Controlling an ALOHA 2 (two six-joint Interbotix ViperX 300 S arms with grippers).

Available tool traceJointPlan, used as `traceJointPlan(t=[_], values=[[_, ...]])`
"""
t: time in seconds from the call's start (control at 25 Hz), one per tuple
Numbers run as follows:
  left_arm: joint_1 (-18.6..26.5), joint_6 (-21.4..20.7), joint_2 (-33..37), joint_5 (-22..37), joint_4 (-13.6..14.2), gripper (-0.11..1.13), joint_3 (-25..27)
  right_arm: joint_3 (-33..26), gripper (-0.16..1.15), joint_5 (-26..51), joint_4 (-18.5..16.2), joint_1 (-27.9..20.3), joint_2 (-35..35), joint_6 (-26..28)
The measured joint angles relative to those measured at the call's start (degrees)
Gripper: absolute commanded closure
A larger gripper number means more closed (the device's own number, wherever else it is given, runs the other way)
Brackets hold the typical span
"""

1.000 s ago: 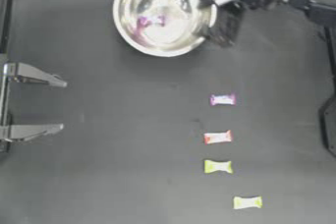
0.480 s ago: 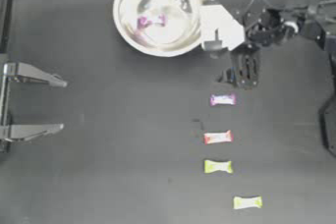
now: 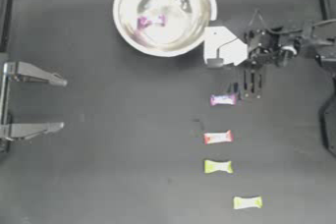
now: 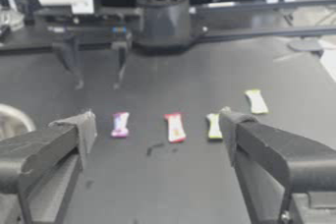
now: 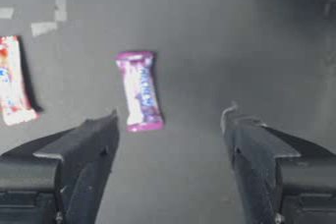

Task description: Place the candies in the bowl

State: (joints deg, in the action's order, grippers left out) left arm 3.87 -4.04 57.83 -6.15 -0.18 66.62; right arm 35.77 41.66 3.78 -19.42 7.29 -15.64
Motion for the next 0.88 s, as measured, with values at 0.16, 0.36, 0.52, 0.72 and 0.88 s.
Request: traceJointPlan(t=[0.16,0.36,0.52,0.72,0.88], values=[[0.18,0.00,0.00,0.00,0.00,-0.01,0.00,0.97,0.05,-2.20,0.00,0.62,-2.20,0.70],[0.09,0.00,0.00,0.09,0.00,-0.01,0.09,0.97,0.05,-3.52,0.00,1.05,-5.19,0.88],[0.18,0.00,0.00,0.09,-0.09,-0.01,0.00,1.05,0.05,-4.04,0.09,2.11,-6.86,1.67],[0.09,0.00,0.00,0.09,-0.18,-0.01,0.09,1.76,0.05,-5.45,-0.09,3.43,-8.09,2.99],[0.18,0.00,0.00,0.09,-0.26,-0.01,0.00,2.55,0.05,-7.56,-0.18,3.52,-8.53,3.08]])
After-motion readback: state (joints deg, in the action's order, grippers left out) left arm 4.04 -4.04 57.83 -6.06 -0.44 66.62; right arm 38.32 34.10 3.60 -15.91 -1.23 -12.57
